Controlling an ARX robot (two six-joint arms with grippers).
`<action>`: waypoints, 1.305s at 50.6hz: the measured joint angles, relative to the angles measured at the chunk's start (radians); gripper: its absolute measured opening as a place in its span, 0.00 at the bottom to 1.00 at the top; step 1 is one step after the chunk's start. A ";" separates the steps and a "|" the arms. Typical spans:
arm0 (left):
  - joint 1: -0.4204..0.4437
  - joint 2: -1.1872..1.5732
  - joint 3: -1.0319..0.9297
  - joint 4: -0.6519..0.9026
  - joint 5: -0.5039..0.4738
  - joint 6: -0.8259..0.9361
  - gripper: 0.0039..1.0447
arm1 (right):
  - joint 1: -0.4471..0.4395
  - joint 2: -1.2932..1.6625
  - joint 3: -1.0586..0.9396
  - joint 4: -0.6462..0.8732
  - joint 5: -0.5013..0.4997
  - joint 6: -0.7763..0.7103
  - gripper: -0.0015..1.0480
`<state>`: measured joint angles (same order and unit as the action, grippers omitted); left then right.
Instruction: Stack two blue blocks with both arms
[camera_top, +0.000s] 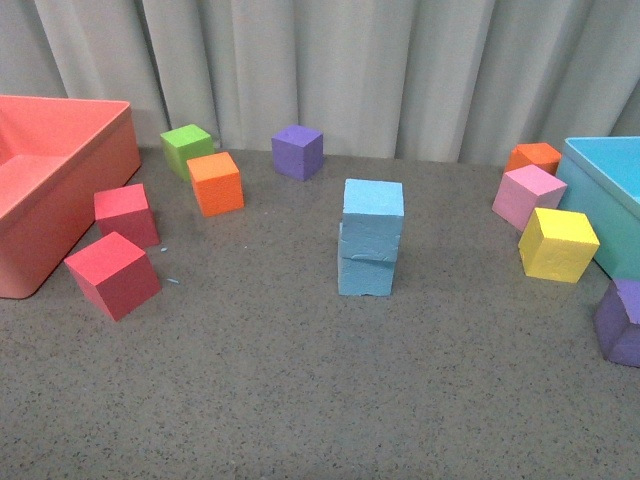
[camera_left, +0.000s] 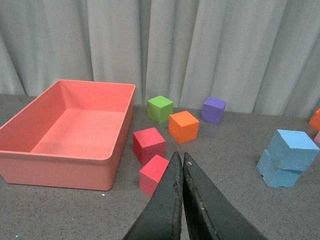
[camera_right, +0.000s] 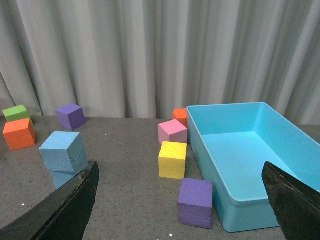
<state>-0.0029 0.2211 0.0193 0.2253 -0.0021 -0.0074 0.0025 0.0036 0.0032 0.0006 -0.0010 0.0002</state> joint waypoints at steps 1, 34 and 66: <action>0.000 -0.006 0.000 -0.006 0.000 0.000 0.03 | 0.000 0.000 0.000 0.000 0.000 0.000 0.91; 0.000 -0.217 0.000 -0.223 0.001 0.000 0.07 | 0.000 0.000 0.000 0.000 0.000 0.000 0.91; 0.000 -0.217 0.000 -0.223 0.001 0.002 0.94 | 0.000 0.000 0.000 0.000 0.000 0.000 0.91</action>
<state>-0.0029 0.0044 0.0193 0.0021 -0.0013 -0.0051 0.0025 0.0036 0.0032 0.0006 -0.0013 0.0002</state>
